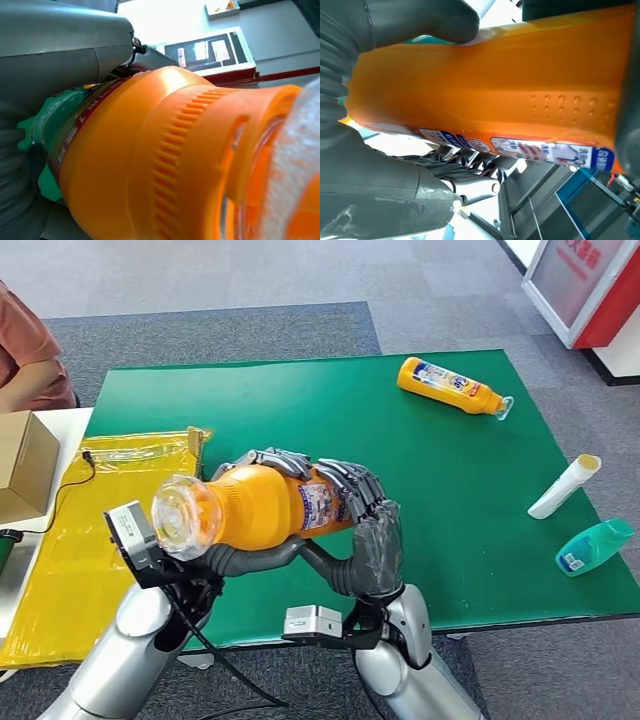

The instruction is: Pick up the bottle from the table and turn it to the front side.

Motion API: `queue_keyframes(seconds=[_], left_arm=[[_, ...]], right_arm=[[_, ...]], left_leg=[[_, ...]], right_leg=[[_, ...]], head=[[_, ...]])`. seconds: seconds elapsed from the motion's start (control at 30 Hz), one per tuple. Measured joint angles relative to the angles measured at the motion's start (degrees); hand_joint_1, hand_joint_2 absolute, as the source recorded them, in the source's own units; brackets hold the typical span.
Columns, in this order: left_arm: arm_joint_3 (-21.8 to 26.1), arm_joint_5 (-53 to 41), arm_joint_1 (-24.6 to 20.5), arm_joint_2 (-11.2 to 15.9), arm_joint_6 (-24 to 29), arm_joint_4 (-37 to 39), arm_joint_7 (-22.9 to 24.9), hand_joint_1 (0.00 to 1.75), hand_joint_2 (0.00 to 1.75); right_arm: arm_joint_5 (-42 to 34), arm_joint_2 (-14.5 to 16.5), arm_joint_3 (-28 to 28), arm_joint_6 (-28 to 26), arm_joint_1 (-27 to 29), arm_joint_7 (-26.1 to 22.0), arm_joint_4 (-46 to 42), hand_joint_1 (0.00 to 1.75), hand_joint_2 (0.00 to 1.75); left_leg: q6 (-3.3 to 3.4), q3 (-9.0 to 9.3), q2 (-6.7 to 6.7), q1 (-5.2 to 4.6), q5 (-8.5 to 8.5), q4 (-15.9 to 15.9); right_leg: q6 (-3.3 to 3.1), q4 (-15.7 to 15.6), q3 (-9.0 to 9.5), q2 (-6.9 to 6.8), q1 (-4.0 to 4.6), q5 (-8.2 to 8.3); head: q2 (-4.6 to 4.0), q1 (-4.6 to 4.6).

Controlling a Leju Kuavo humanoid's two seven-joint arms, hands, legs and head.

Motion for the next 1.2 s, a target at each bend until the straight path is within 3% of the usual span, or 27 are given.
queue_keyframes(seconds=[0.07,0.17,0.2,0.37,0.5,0.7,0.77,0.93,1.1,1.2], left_arm=[[0.1,-1.1,0.3,0.0,0.6,0.0,-0.4,1.75,1.75],[0.3,-2.9,1.5,0.1,1.8,0.0,-0.7,1.75,1.75],[0.4,-3.7,1.9,0.1,2.3,0.0,-0.8,1.75,1.75],[0.7,-11.2,4.0,0.4,8.6,-1.6,-3.7,1.75,1.75],[1.6,-33.8,6.4,1.0,25.2,-3.7,-6.4,1.75,1.75],[3.0,-63.6,12.3,1.6,44.8,-4.5,-4.3,1.75,1.75],[4.3,-73.0,14.4,1.2,48.7,-4.5,-3.4,1.75,1.75],[10.1,-90.3,18.7,-1.6,49.7,-4.3,-0.4,1.75,1.75],[12.6,-90.1,19.6,-1.1,46.7,0.7,11.3,1.75,1.75],[13.8,-90.6,19.3,-0.3,44.6,5.4,15.4,1.75,1.75]], right_arm=[[-1.3,0.0,0.0,1.2,0.0,0.8,0.3,1.66,1.75],[-5.8,0.0,-0.7,4.8,-0.1,1.3,1.6,0.39,1.75],[-7.9,0.0,-1.3,6.5,-0.2,1.2,2.2,0.04,1.75],[-24.4,0.0,-6.6,18.7,0.0,2.2,4.8,0.00,1.75],[-36.4,0.0,-12.1,27.4,0.7,2.6,5.6,0.00,1.75],[-41.8,0.0,-16.9,29.9,3.2,2.6,5.9,0.00,1.75],[-43.4,0.0,-18.1,29.5,4.4,2.1,5.6,0.00,1.75],[-45.8,0.0,-20.5,28.1,6.8,0.8,3.0,0.00,1.75],[-45.3,0.0,-22.4,27.7,9.6,0.8,-3.5,0.00,1.75],[-44.1,0.0,-22.9,28.1,10.7,1.3,-7.4,0.00,1.75]], left_leg=[[0.00,0.00,0.00,0.00,0.00,0.0],[0.00,0.00,0.00,0.00,0.00,0.0],[0.00,0.00,0.00,0.00,0.00,0.0],[0.03,-0.02,-0.02,-0.02,0.02,0.0],[0.04,-0.02,-0.03,-0.02,0.01,0.0],[0.02,-0.01,-0.02,-0.02,-0.05,0.0],[0.04,-0.01,-0.02,-0.02,-0.08,0.0],[0.08,-0.01,-0.02,-0.04,-0.15,0.0],[0.05,0.01,-0.02,-0.03,-0.12,0.0],[0.00,0.02,-0.01,-0.03,-0.10,0.0]], right_leg=[[0.00,0.0,0.00,0.00,0.00,0.00],[0.00,0.0,0.00,0.00,0.00,0.00],[0.00,0.0,0.00,0.00,0.00,0.00],[0.01,0.0,0.02,-0.02,-0.02,0.01],[0.02,0.0,0.03,-0.03,-0.02,0.00],[0.00,0.0,0.01,-0.02,-0.02,-0.06],[0.01,0.0,0.01,-0.02,-0.02,-0.09],[0.03,0.0,0.01,-0.01,-0.04,-0.11],[-0.01,0.0,0.01,-0.01,-0.03,-0.08],[-0.04,0.0,-0.01,0.00,-0.02,-0.06]], head=[[0.00,0.00],[0.00,0.00],[0.00,0.00],[0.00,0.01],[0.00,0.00],[0.00,0.00],[0.00,-0.01],[0.00,0.02],[0.00,0.00],[0.00,0.00]])
